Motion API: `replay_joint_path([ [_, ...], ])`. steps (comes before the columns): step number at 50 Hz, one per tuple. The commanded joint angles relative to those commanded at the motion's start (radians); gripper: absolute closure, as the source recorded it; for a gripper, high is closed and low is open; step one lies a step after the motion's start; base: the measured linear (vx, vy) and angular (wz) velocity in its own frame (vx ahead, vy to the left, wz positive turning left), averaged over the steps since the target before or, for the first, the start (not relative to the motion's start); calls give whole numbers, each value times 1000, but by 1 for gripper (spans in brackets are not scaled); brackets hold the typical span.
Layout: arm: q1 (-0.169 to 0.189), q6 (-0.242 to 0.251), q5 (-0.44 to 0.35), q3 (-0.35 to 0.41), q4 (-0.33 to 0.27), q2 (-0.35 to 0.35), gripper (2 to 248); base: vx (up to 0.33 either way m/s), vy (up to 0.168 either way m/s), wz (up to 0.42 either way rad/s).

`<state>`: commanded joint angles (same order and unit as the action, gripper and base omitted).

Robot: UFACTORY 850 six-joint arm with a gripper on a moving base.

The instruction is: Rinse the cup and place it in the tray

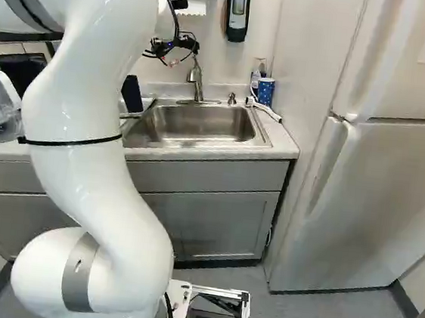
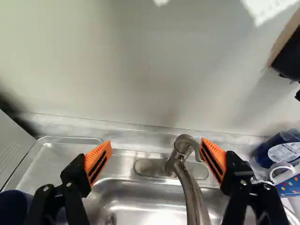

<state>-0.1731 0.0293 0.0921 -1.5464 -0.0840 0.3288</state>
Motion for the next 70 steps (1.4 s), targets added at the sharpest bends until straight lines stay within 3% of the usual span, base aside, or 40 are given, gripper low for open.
replay_joint_path([
  [14, -16, 0, -114, 26, 6, -23, 3, 0, 0, 0],
  [33, -52, 0, -116, 104, 6, -91, 3, 0, 0, 0],
  [70, -97, 0, 51, 286, 6, -260, 3, 0, 0, 0],
])
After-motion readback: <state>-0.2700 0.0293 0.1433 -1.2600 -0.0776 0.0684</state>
